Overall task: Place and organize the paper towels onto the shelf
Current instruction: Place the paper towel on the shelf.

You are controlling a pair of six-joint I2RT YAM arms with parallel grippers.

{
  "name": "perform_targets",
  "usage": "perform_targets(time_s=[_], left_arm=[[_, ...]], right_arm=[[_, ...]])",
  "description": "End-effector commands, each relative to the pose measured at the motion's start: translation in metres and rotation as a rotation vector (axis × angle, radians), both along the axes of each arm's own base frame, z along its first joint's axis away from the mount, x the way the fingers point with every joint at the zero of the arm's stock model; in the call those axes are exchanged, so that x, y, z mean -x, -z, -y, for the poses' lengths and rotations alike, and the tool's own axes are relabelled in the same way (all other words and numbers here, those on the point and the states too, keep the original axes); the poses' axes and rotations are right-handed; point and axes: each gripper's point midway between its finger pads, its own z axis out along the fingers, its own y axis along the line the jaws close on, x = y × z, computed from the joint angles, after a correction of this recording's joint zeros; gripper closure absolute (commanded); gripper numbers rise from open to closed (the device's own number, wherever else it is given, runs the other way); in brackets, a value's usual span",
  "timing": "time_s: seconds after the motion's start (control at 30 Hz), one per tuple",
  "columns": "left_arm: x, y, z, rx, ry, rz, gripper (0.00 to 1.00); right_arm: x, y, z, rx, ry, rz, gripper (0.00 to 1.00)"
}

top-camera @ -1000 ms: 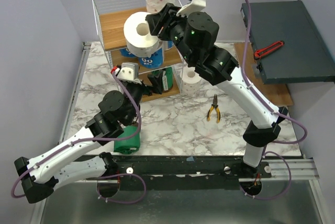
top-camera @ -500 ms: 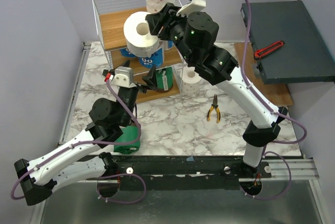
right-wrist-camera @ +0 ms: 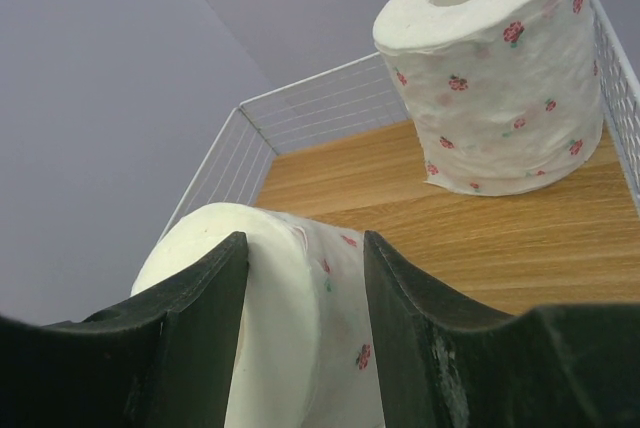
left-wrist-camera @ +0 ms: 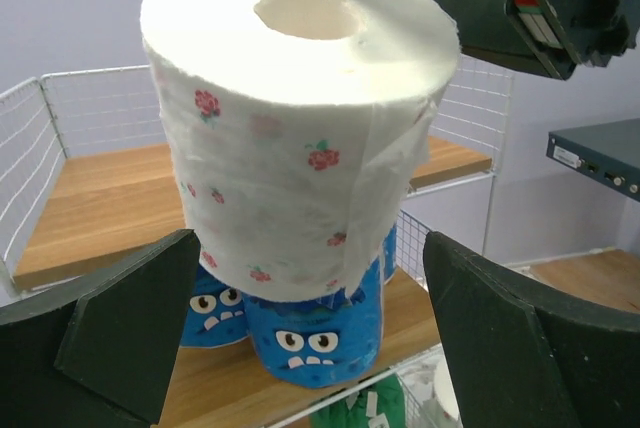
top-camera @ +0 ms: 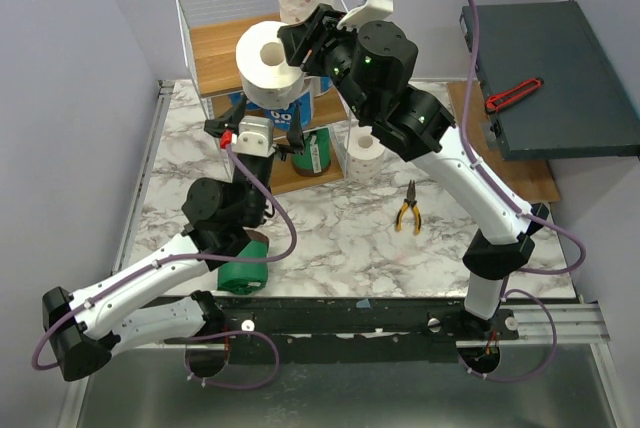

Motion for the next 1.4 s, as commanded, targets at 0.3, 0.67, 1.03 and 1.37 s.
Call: perform_targets(time_s=[0.3, 0.67, 1.03, 1.37], left_arm=[[-0.015, -0.039, -0.018, 0.112, -0.040, 0.048, 0.01], [-0.030, -0.040, -0.021, 0.130, -0.030, 0.025, 0.01], [-0.040, -0.041, -0.024, 0.127, -0.056, 0.009, 0.01], [-0.053, -0.042, -0.023, 0.117, -0.077, -0.008, 0.01]], right_arm=[[-0.004, 0.027, -0.004, 0.098, -0.012, -0.047, 0.46], [-0.001, 0.025, 0.000, 0.099, -0.015, -0.046, 0.39], [0.010, -0.015, 0.031, 0.043, 0.034, 0.012, 0.27], [0.041, -0.040, 0.066, -0.022, 0.008, 0.029, 0.10]])
